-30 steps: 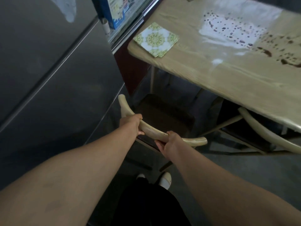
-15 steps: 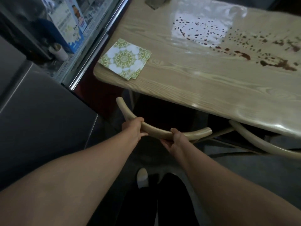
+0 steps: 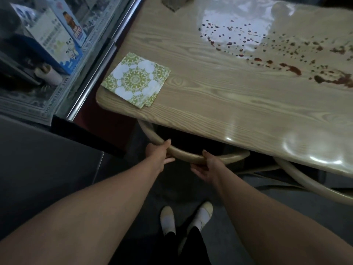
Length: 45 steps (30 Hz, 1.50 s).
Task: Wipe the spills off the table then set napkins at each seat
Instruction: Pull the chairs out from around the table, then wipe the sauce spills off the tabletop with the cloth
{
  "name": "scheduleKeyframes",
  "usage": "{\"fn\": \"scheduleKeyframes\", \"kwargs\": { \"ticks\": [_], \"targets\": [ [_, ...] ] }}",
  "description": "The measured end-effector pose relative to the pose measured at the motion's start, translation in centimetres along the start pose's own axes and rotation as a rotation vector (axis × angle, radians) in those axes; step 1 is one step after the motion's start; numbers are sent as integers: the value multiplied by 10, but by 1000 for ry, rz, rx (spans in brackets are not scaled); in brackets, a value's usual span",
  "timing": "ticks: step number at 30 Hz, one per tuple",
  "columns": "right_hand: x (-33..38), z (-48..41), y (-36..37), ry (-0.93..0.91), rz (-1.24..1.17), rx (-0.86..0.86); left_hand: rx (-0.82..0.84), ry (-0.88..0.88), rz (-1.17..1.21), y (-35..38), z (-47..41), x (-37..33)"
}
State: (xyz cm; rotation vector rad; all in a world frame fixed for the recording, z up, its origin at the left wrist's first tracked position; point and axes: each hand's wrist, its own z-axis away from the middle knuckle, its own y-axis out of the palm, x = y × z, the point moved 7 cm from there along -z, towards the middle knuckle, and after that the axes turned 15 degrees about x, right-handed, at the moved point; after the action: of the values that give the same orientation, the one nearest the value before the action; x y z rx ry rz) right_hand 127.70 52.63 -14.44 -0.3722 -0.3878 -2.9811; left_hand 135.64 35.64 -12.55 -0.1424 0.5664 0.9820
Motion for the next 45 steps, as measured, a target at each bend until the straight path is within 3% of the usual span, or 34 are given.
{"fn": "scheduleKeyframes", "kwargs": {
  "ticks": [15,21,27,34,45],
  "targets": [
    [25,-3,-14,-105,-15,-2,-124,-70,-25,16,-2,-11],
    [24,16,-17,-22,247,-7,-104,-108,-53,11,0,-9],
    [22,45,-2,19,281,0,-109,-154,-179,-2,10,-17],
    [35,89,13,3,375,3,-59,-58,-155,-7,44,-39],
    [106,123,50,-167,387,73,54,116,-171,37,60,-125]
  ]
}}
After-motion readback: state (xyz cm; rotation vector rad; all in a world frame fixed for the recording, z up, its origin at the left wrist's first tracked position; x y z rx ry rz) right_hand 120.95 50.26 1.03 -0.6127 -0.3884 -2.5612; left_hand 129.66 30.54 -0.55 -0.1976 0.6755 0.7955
